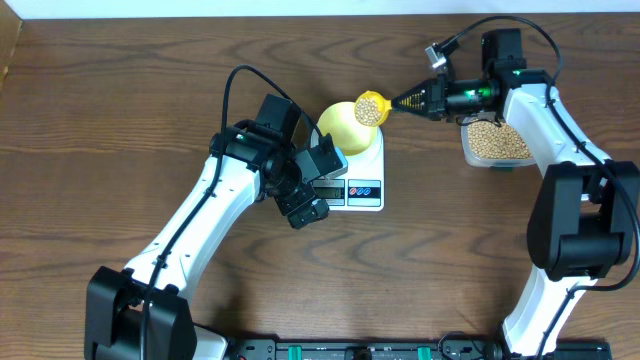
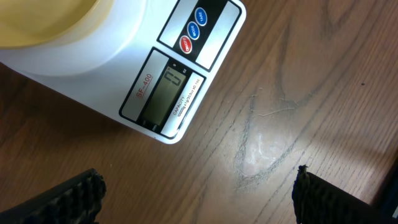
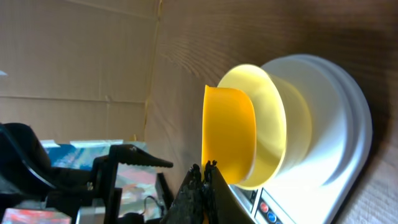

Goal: Scoop item into bowl and weigh 50g on scale
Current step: 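Carry the scoop left over the yellow bowl on the scale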

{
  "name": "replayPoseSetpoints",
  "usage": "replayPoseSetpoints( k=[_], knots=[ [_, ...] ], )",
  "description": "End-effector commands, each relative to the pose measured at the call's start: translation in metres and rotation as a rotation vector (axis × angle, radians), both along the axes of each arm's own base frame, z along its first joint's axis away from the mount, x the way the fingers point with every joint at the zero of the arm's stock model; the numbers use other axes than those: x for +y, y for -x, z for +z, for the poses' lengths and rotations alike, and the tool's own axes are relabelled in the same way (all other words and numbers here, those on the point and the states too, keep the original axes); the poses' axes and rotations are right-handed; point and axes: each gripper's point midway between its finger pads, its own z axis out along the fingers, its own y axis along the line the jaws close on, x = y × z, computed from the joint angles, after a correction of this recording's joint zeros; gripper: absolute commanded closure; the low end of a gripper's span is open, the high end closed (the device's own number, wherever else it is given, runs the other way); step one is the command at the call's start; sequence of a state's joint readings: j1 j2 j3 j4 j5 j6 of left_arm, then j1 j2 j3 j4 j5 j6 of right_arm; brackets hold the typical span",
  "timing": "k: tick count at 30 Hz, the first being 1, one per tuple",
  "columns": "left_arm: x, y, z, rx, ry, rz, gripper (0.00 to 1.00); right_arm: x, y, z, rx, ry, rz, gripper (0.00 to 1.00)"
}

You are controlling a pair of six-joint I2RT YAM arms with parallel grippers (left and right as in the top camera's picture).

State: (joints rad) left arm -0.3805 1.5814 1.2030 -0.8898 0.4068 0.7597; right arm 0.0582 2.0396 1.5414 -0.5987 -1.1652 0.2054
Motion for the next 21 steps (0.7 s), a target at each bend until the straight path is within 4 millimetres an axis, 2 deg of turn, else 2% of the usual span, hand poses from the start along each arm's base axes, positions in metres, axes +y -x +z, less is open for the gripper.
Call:
replayPoseSetpoints(
  k=[1, 6, 13, 21],
  knots=[
    [0.000, 0.001, -0.002, 0.011, 0.006, -0.005, 0.02, 0.012, 0.003, -0.003, 0.001, -0.004, 0.025, 0.99],
    [0.000, 0.001, -0.002, 0.011, 0.006, -0.005, 0.02, 0.022, 0.003, -0.011, -0.018, 0.045, 0.029, 0.99],
    [0.000, 0.001, -0.002, 0.011, 0.006, -0.005, 0.02, 0.021, -0.002, -0.019, -0.036, 0.103, 0.008, 0.99],
    [0.000, 0.001, -0.002, 0.011, 0.006, -0.005, 0.02, 0.033, -0.003, -0.012, -0.111, 0.090, 0.043, 0.99]
  ],
)
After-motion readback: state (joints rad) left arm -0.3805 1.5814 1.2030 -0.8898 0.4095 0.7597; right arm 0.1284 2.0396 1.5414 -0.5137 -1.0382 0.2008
